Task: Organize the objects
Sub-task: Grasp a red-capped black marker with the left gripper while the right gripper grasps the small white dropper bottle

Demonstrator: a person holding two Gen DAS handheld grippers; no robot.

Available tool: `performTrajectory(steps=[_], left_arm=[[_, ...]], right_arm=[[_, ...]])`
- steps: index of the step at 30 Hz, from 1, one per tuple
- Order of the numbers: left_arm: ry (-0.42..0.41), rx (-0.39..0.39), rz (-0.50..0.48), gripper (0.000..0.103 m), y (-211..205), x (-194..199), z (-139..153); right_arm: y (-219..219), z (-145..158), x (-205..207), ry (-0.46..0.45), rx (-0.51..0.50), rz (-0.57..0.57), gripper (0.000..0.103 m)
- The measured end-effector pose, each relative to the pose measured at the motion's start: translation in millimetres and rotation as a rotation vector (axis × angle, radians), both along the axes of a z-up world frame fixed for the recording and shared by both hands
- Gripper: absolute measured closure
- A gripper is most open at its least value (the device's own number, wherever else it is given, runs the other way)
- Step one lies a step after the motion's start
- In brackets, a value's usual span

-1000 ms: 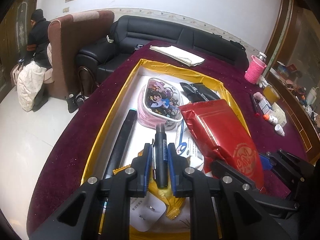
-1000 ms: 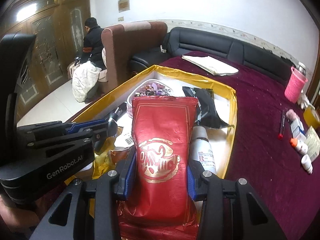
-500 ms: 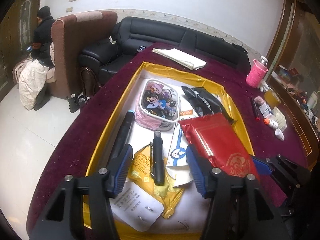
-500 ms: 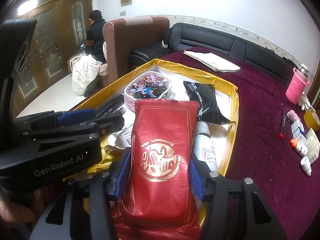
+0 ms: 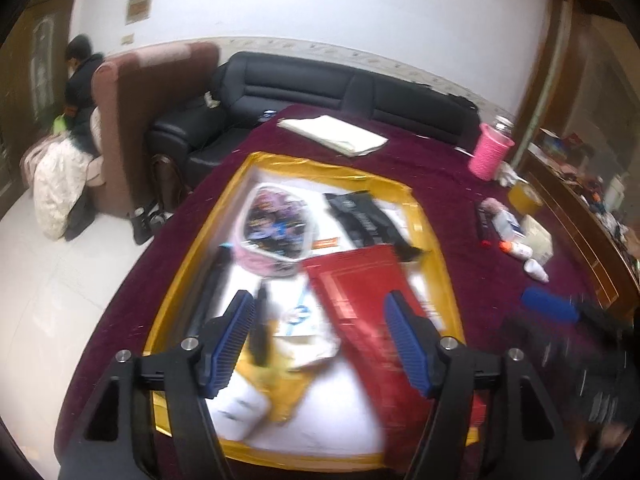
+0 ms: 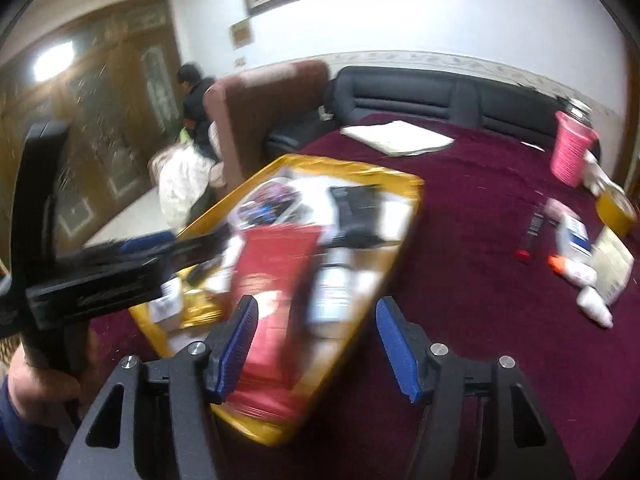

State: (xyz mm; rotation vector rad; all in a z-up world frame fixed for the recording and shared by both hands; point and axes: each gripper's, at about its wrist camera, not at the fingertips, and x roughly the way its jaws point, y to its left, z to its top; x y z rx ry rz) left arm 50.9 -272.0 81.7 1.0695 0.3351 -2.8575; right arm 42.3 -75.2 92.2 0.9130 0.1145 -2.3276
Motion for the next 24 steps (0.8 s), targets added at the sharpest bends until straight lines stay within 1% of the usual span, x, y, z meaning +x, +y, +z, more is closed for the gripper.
performTrajectory(steps=[3, 5, 7, 9, 11, 13, 16, 18, 19, 21, 23, 24], left_arm=[[0.004, -0.014, -0.065, 0.035, 26, 0, 5], [0.000, -0.019, -0.108, 0.035, 43, -1, 5], [-0.005, -0.024, -0.155, 0.035, 61, -3, 3], [-0.014, -0.036, -0.197, 0.035, 78, -5, 1], [-0.023, -0.045, -0.228, 0.035, 91, -7, -1], [-0.034, -0.051, -0.253, 0.035, 101, -9, -2], [-0.042, -0.063, -0.277, 0.035, 112, -11, -4], [-0.048, -0.071, -0.288, 0.035, 117, -12, -4], [-0.050, -0.072, -0.290, 0.035, 118, -12, -4], [-0.058, -0.075, -0.296, 0.035, 121, -15, -5], [-0.068, -0.066, -0.304, 0.035, 123, -19, -4], [-0.080, -0.058, -0.314, 0.035, 126, -24, -3]], right_arm=[[53, 7, -27, 0.001, -0.016, -0.106, 0.036], [94, 8, -54, 0.000, -0.026, -0.175, 0.036], [134, 0, -89, -0.033, 0.017, -0.241, 0.036], [168, -12, -117, -0.077, 0.026, -0.287, 0.036], [193, -24, -137, -0.135, 0.005, -0.312, 0.036], [212, -31, -150, -0.146, -0.030, -0.338, 0.036], [227, -43, -166, -0.209, -0.101, -0.335, 0.036], [227, -50, -169, -0.246, -0.149, -0.313, 0.036], [224, -54, -169, -0.260, -0.142, -0.307, 0.036], [213, -59, -166, -0.264, -0.077, -0.284, 0.036], [198, -61, -157, -0.242, 0.008, -0.261, 0.045], [193, -62, -153, -0.233, 0.042, -0.259, 0.051]])
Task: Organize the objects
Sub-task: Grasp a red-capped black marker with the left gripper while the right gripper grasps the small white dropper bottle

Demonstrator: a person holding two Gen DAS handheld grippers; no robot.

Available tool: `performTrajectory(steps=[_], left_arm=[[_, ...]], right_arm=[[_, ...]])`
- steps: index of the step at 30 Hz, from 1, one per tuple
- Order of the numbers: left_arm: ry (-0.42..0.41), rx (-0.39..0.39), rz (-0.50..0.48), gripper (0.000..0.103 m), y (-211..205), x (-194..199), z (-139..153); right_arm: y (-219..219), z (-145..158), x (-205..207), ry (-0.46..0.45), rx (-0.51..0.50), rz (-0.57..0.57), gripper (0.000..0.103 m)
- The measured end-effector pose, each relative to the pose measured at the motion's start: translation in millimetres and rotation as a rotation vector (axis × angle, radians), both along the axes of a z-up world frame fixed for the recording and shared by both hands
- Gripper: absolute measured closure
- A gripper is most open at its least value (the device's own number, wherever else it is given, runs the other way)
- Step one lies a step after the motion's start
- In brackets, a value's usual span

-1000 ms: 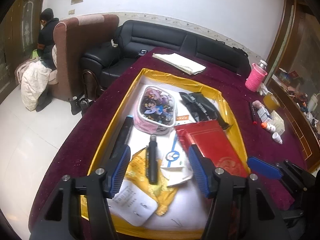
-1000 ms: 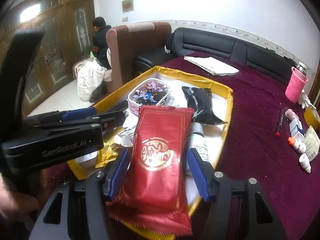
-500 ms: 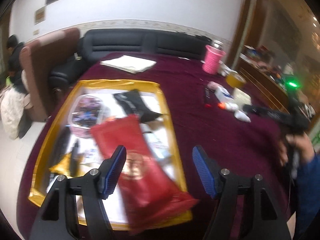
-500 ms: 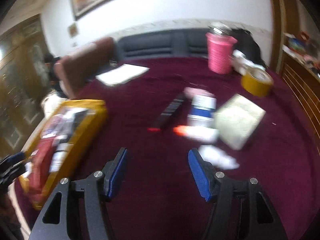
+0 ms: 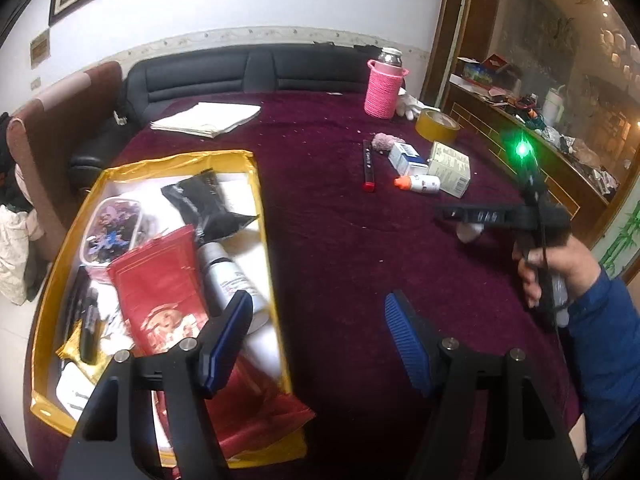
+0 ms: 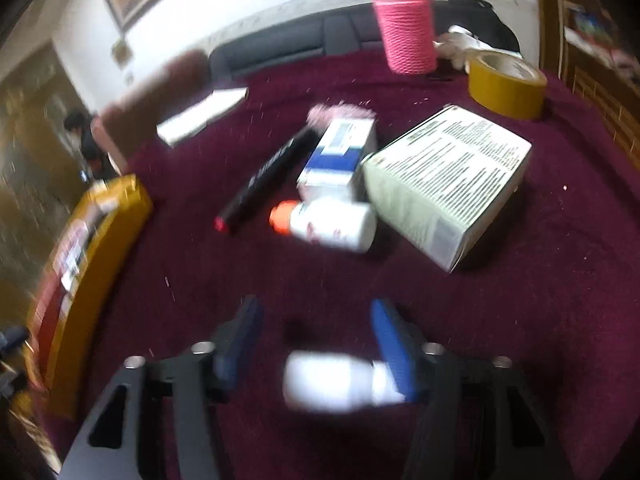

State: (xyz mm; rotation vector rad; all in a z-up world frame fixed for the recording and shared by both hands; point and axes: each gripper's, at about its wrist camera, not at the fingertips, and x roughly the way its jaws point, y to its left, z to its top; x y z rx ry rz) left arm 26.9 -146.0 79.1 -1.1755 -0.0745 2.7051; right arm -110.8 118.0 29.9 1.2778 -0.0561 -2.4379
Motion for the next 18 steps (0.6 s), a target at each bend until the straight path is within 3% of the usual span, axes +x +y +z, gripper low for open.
performTrajectory(steps=[3, 7, 11, 16, 18], left_arm=[[-0.008, 0.001, -0.025, 0.035, 9, -9, 7], [-0.006, -0.018, -0.056, 0.035, 25, -17, 14], [-0.019, -0.007, -0.113, 0.035, 41, -36, 25], [-0.077, -0.005, -0.169, 0.030, 71, -109, 38], [-0.106, -0.019, -0.158, 0.030, 83, -149, 32]], right_arm=[[-7, 3, 15, 0.020, 0.062, 0.017, 0.053], [12, 18, 29, 0.035, -0.052, -0.020, 0.052], [35, 28, 35, 0.063, -0.102, -0.102, 0.052], [77, 38, 46, 0.166, -0.274, -0.289, 0.039], [85, 34, 47, 0.188, -0.304, -0.324, 0.039]])
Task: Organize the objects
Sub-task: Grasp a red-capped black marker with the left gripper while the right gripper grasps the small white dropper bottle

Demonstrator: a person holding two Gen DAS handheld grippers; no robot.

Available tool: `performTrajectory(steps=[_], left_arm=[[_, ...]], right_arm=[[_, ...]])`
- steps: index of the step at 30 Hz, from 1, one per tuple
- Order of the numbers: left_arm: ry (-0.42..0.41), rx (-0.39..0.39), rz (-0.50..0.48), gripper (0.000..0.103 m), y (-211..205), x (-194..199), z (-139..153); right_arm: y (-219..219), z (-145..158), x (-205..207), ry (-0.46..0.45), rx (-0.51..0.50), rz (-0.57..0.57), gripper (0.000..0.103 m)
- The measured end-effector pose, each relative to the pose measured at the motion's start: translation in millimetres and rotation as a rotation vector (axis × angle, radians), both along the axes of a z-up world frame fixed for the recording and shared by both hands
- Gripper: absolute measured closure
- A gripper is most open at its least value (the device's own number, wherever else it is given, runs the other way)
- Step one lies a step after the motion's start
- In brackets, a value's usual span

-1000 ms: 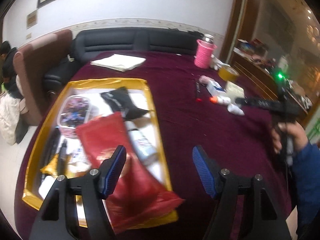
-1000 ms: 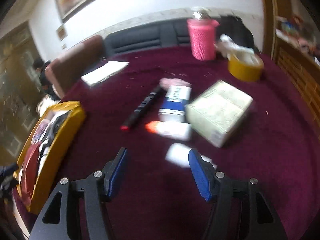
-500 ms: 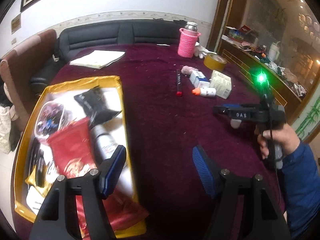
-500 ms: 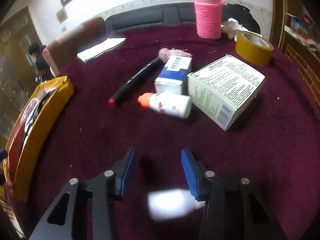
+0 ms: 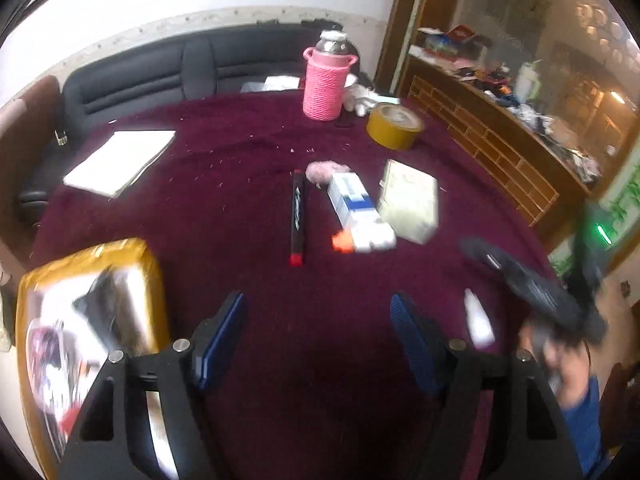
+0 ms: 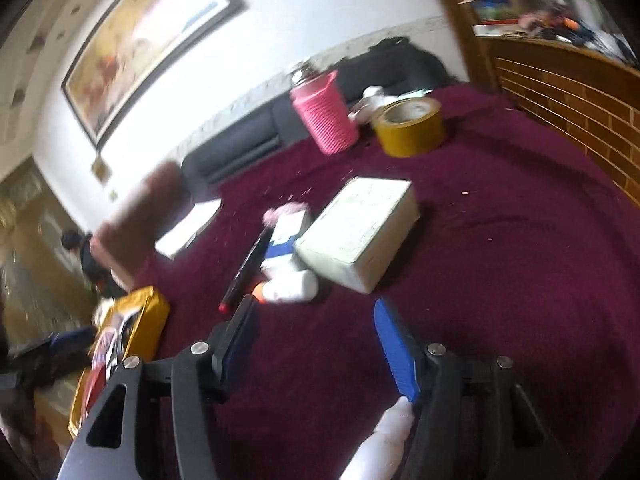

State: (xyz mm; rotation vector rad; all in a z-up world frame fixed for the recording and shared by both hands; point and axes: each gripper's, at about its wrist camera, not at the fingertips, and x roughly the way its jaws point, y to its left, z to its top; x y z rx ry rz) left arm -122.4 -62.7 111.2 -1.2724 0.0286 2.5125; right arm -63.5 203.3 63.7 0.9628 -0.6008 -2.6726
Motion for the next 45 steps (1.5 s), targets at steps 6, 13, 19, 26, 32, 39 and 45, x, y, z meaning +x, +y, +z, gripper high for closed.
performTrajectory(steps=[6, 13, 19, 26, 32, 39, 45], left_arm=[[-0.144, -0.049, 0.034, 0.067, 28, -100, -48], [-0.190, -0.110, 0.059, 0.070, 46, -145, -86], [-0.161, -0.152, 0.084, 0.089, 53, -149, -90], [-0.191, -0.135, 0.110, 0.089, 35, -86, -87], [-0.176, -0.119, 0.086, 0.089, 18, 19, -86], [-0.091, -0.146, 0.061, 0.089, 14, 109, -89], [-0.045, -0.152, 0.058, 0.089, 13, 110, -91]], right_arm=[[24, 0, 1, 0.036, -0.055, -0.076, 0.039], [34, -1, -2, 0.037, -0.112, -0.071, 0.038], [33, 1, -2, 0.048, -0.090, -0.073, 0.038], [42, -5, -5, -0.008, -0.055, -0.124, 0.038], [39, -10, -9, -0.059, 0.013, -0.125, 0.037], [15, -6, 11, -0.189, 0.130, -0.098, 0.037], [4, -17, 40, -0.266, 0.209, -0.114, 0.039]])
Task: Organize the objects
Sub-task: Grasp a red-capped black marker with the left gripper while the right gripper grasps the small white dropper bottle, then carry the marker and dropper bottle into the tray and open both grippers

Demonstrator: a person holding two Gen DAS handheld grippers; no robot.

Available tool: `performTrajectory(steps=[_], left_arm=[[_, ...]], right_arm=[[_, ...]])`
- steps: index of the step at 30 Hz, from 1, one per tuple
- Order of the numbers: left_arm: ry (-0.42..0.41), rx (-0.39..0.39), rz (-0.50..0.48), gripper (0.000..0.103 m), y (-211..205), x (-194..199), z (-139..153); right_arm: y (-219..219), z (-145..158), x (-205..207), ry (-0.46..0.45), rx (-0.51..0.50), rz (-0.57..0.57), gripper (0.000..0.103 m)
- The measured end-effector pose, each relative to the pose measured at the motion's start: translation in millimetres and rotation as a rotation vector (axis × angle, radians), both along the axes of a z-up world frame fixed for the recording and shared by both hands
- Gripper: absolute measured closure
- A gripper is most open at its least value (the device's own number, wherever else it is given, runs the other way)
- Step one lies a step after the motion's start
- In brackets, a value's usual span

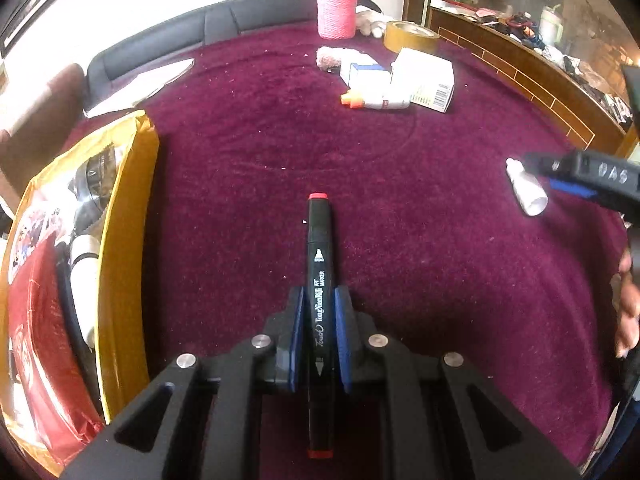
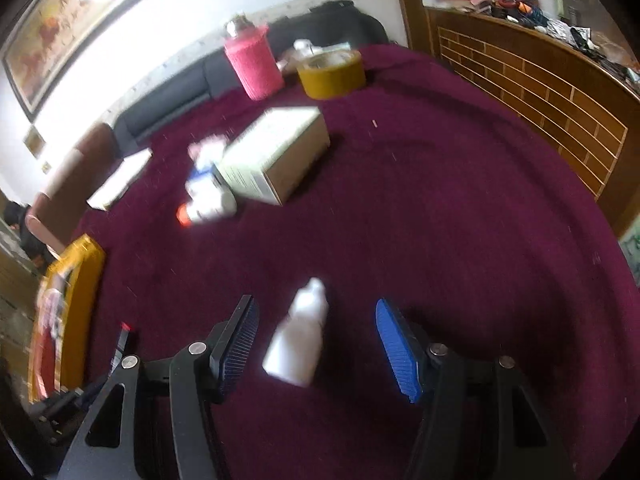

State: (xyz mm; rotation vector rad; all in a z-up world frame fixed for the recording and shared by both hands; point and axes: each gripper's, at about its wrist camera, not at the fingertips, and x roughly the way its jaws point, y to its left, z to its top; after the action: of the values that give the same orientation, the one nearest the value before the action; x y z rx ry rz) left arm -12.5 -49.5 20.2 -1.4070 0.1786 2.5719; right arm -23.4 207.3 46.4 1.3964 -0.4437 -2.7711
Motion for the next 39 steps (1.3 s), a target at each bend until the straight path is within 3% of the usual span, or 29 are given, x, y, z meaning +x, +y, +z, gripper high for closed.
performTrajectory(steps=[2, 7, 10, 18, 26, 39], left_arm=[[0.005, 0.004, -0.003, 0.089, 0, 1, 0], [0.030, 0.010, -0.006, 0.089, -2, 5, -1], [0.044, 0.024, -0.009, 0.089, -4, 8, -1], [0.017, 0.162, -0.013, 0.089, -21, 17, 6], [0.075, 0.181, -0.018, 0.089, -26, 32, 30], [0.185, 0.312, 0.015, 0.089, -73, 62, 80]], right_arm=[[-3, -8, 1, -0.016, -0.012, 0.003, 0.055], [-22, -16, -1, -0.027, 0.114, 0.011, 0.074], [-23, -17, 6, -0.008, 0.139, 0.037, 0.075], [-28, 2, 48, 0.124, 0.016, 0.104, 0.075], [-74, 12, 60, 0.164, -0.048, 0.238, 0.074], [-132, 38, 76, 0.246, -0.078, 0.377, 0.074]])
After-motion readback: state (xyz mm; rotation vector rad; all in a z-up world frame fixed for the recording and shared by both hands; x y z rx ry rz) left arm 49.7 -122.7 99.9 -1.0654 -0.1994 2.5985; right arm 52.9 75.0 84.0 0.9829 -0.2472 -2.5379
